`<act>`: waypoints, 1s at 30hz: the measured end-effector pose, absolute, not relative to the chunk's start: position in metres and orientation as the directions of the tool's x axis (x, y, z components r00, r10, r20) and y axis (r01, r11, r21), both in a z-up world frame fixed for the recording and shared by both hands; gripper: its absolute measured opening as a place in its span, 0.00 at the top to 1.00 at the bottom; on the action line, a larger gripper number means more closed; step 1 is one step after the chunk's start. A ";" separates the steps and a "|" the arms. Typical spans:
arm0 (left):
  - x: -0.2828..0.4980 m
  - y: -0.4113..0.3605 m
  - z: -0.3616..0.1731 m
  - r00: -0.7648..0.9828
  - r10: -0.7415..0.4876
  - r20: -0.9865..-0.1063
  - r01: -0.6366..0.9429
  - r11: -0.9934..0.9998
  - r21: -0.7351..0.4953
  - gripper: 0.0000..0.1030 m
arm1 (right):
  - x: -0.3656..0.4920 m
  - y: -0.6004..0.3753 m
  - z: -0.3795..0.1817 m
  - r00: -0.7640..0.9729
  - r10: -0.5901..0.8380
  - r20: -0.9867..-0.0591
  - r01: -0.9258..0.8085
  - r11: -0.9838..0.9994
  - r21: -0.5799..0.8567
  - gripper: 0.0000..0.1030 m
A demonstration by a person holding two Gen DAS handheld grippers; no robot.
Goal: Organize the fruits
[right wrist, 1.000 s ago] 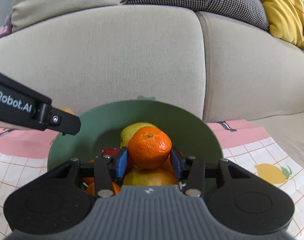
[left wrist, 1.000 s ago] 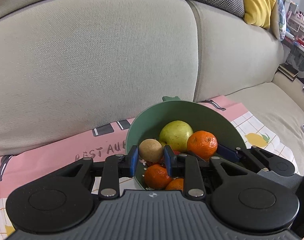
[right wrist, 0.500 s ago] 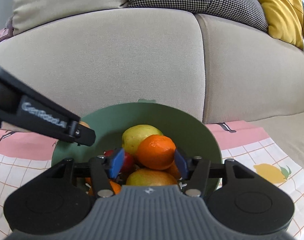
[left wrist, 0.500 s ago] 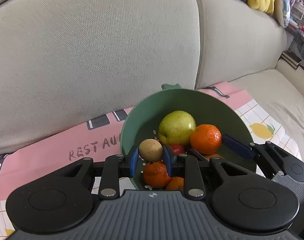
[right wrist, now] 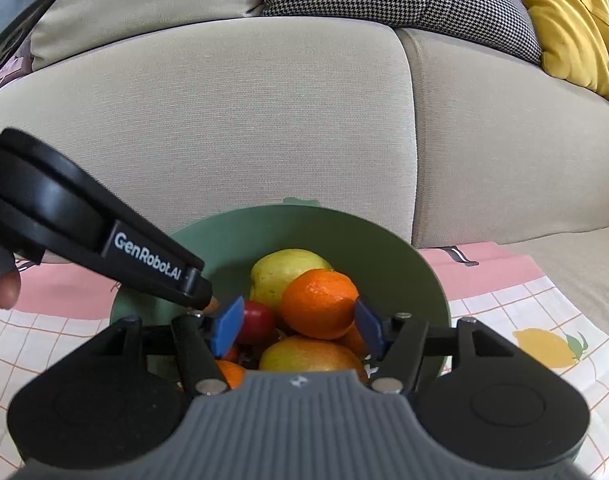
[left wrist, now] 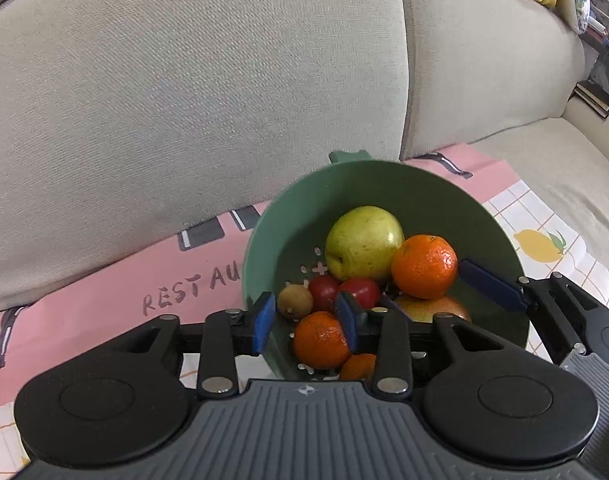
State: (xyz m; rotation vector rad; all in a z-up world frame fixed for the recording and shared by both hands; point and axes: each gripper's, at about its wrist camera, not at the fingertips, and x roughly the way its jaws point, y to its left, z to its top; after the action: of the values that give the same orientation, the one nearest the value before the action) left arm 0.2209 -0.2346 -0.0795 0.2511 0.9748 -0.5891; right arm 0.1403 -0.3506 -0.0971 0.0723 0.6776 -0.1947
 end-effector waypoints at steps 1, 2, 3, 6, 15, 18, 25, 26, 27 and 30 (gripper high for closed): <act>0.219 -0.232 -0.076 0.427 -0.361 -0.829 0.573 0.817 -0.061 0.56 | 0.140 -0.350 -0.096 0.763 -0.153 -0.628 0.199 0.980 0.003 0.38; 0.218 -0.230 -0.072 0.432 -0.369 -0.823 0.574 0.816 -0.065 0.55 | 0.138 -0.349 -0.095 0.765 -0.152 -0.626 0.197 0.980 0.003 0.36; 0.215 -0.226 -0.067 0.440 -0.378 -0.814 0.576 0.815 -0.067 0.54 | 0.136 -0.349 -0.093 0.769 -0.150 -0.621 0.194 0.981 0.002 0.32; 0.207 -0.216 -0.051 0.472 -0.387 -0.792 0.571 0.819 -0.060 0.51 | 0.130 -0.348 -0.087 0.776 -0.147 -0.613 0.194 0.981 0.010 0.26; 0.159 -0.178 0.007 0.626 -0.364 -0.690 0.528 0.849 0.031 0.33 | 0.106 -0.348 -0.046 0.788 -0.126 -0.603 0.243 0.963 0.118 0.19; 0.141 -0.160 0.024 0.675 -0.345 -0.653 0.498 0.866 0.057 0.28 | 0.094 -0.345 -0.026 0.794 -0.115 -0.597 0.249 0.957 0.147 0.19; 0.105 -0.121 0.045 0.766 -0.267 -0.585 0.390 0.916 0.092 0.16 | 0.060 -0.332 0.015 0.795 -0.098 -0.599 0.247 0.954 0.172 0.09; 0.101 -0.116 0.046 0.774 -0.250 -0.582 0.374 0.922 0.100 0.16 | 0.055 -0.329 0.021 0.795 -0.095 -0.599 0.245 0.954 0.173 0.09; 0.098 -0.112 0.047 0.779 -0.234 -0.582 0.360 0.927 0.109 0.16 | 0.050 -0.326 0.026 0.795 -0.090 -0.600 0.241 0.955 0.176 0.07; 0.086 -0.097 0.047 0.789 -0.189 -0.585 0.322 0.937 0.133 0.15 | 0.038 -0.315 0.039 0.801 -0.064 -0.596 0.211 0.961 0.180 0.06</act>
State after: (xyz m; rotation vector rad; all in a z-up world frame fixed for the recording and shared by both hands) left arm 0.0862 -0.0971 0.0471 0.2316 0.6024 -0.2778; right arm 0.0377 -0.3153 0.0389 0.2438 0.6267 -0.1486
